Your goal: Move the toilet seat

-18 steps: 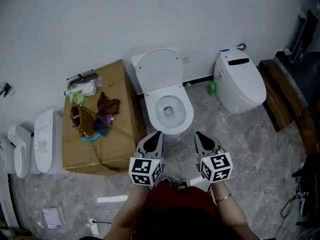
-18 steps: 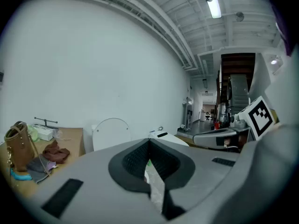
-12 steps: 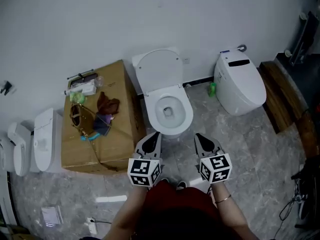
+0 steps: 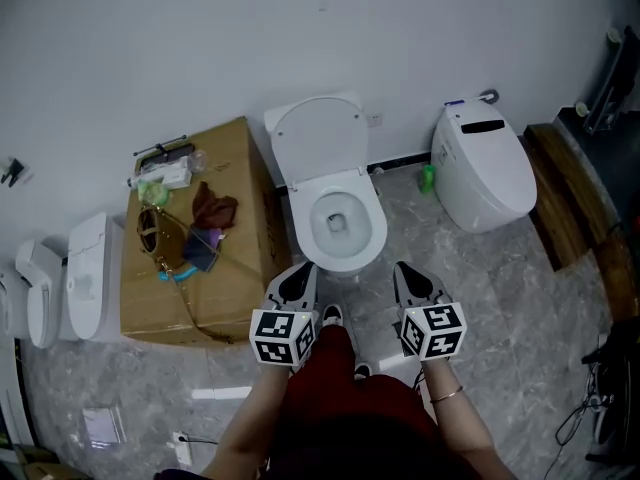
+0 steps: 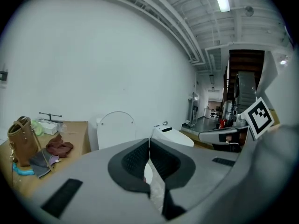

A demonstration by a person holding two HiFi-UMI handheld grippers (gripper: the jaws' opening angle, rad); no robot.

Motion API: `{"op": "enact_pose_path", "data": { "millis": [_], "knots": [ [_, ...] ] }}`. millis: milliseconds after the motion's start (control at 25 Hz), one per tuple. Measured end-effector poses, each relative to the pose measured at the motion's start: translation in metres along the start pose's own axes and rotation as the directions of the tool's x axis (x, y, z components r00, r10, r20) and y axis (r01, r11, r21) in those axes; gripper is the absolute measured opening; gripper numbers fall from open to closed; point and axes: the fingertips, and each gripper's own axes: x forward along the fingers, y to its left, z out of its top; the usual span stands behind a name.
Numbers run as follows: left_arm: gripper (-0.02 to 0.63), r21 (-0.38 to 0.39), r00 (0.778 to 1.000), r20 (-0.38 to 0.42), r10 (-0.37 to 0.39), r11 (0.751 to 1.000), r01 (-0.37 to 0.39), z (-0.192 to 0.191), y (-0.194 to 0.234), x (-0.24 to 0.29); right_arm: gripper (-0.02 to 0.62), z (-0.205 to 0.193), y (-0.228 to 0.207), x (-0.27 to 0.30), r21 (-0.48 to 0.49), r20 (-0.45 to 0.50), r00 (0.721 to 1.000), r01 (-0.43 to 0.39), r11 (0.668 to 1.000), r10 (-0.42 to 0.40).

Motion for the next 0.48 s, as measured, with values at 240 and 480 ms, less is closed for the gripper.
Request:
{"op": "enact_pose_path", "data": {
  "millis": [240, 480],
  "knots": [
    [0.028, -0.023, 1.000, -0.014, -0.002, 1.000, 0.001, 0.003, 0.025, 0.049, 0.015, 0.004, -0.024, 0.039, 0.004, -0.029, 0.999, 0.023, 1.000, -0.023],
    [0.028, -0.035, 0.998, -0.054, -0.023, 0.999, 0.021, 0.007, 0.059, 0.115, 0.017, 0.012, -0.057, 0.098, 0.014, -0.085, 0.995, 0.058, 0.998, -0.057]
  ]
}}
